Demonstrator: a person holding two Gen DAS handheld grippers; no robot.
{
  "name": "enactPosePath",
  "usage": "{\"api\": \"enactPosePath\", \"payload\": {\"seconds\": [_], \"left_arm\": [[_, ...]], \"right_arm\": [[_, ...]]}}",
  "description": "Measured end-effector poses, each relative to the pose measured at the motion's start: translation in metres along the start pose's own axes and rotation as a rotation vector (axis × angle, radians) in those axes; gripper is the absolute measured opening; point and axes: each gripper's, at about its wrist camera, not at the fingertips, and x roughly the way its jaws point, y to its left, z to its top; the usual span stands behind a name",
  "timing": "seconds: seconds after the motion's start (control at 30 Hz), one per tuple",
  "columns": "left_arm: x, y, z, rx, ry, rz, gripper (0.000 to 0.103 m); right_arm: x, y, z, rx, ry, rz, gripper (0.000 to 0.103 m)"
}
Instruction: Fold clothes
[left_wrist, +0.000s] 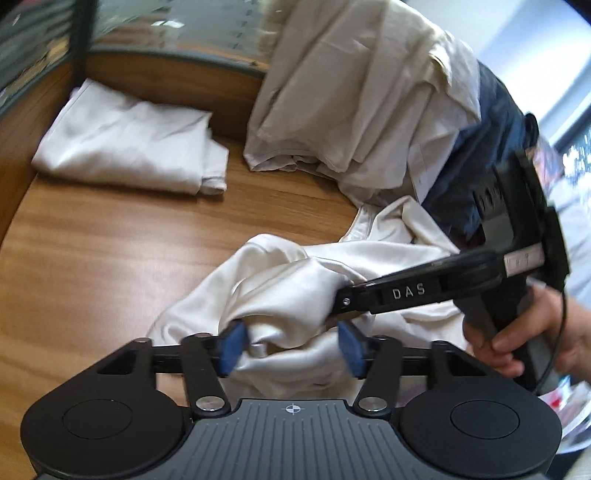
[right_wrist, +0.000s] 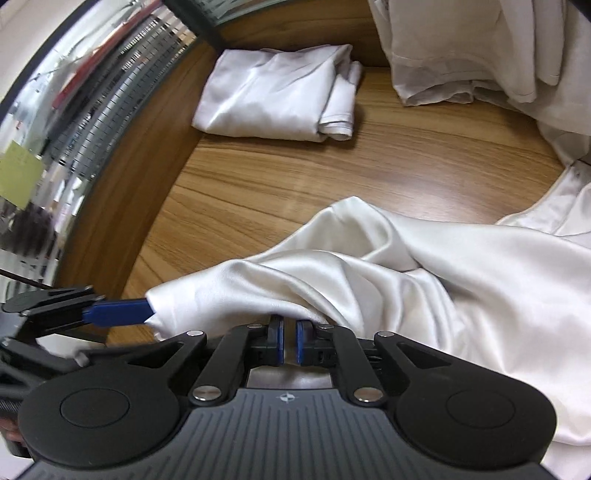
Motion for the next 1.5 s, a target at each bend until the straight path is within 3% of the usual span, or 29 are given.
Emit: {"api": "enactPosePath", "payload": {"seconds": [0.07, 0.13, 0.17, 0.2, 0.27, 0.47, 0.7, 0.97, 1.2, 1.27, 1.33, 1.5], "left_arm": [[0.010, -0.004, 0.003, 0.042, 0.005, 0.031, 0.065], [0.019, -0.007, 0.007, 0.069, 0.003, 0.069, 0.062], [0.024, -0.007, 0.009, 0.072, -0.001, 0.091, 0.047], [0.028, -0.005, 0.011, 0.063, 0.003, 0.107, 0.021], [0.037, 0.003, 0.016, 0.014, 0.022, 0.122, 0.006], [0.041, 0.021, 0.029, -0.097, 0.015, 0.103, 0.006], [0.049, 0.031, 0.035, -0.163, 0.054, 0.054, 0.006], [0.062, 0.040, 0.037, -0.182, 0.068, 0.092, 0.006], [0.078, 0.038, 0.035, -0.192, 0.111, 0.047, 0.006], [0.081, 0.036, 0.035, -0.192, 0.119, 0.033, 0.008], [0.083, 0.035, 0.036, -0.189, 0.119, 0.028, 0.008], [0.073, 0.042, 0.036, -0.214, 0.094, 0.017, 0.035]], "right_arm": [[0.000, -0.002, 0.003, 0.032, -0.005, 0.030, 0.010], [0.000, -0.004, 0.006, 0.058, -0.015, 0.049, 0.017], [0.000, -0.004, 0.008, 0.062, -0.022, 0.048, 0.018], [0.000, -0.004, 0.010, 0.063, -0.027, 0.044, 0.018], [0.002, -0.005, 0.013, 0.054, -0.037, 0.024, 0.018], [0.016, -0.009, 0.011, -0.055, 0.010, -0.067, 0.017], [0.021, 0.013, 0.011, -0.238, 0.012, -0.055, 0.018], [0.053, 0.013, 0.017, -0.362, 0.091, -0.137, 0.024], [0.048, -0.004, 0.011, -0.399, 0.159, -0.204, 0.024], [0.047, -0.003, 0.012, -0.411, 0.151, -0.207, 0.031], [0.049, 0.000, 0.012, -0.420, 0.136, -0.193, 0.044], [0.066, 0.010, 0.013, -0.499, 0.141, -0.212, 0.051]]}}
